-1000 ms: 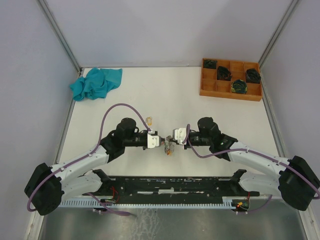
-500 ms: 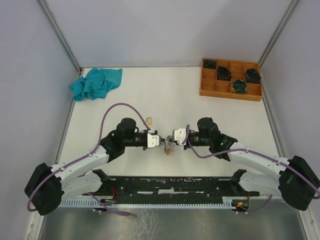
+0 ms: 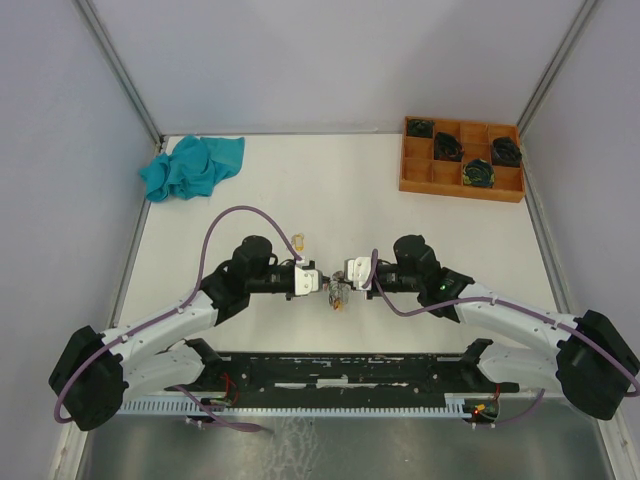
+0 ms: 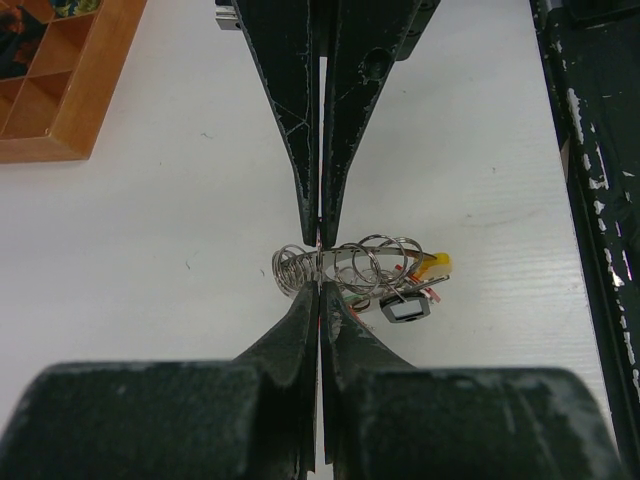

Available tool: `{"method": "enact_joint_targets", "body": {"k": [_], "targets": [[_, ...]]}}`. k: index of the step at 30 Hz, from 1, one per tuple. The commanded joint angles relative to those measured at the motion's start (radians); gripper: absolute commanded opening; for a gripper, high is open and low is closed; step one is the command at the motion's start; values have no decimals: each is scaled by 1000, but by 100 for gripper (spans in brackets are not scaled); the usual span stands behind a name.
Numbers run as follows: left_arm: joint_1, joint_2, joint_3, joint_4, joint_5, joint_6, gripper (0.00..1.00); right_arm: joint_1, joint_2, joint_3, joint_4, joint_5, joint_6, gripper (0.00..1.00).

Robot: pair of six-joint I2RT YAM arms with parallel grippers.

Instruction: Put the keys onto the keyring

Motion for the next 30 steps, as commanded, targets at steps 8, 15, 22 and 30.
{"method": "enact_joint_targets", "body": {"k": [8, 15, 22, 30], "targets": [[-3, -9, 31, 56, 32, -28, 3, 9, -5, 9, 43, 1, -12, 1], [-3, -6, 30, 64, 23, -37, 3, 11, -2, 11, 41, -7, -9, 1], [-2, -13, 30, 66, 8, -42, 3, 11, 1, 9, 41, 1, -11, 1], [-2, -21, 31, 52, -10, -35, 3, 12, -10, 3, 43, 16, -13, 1]]}}
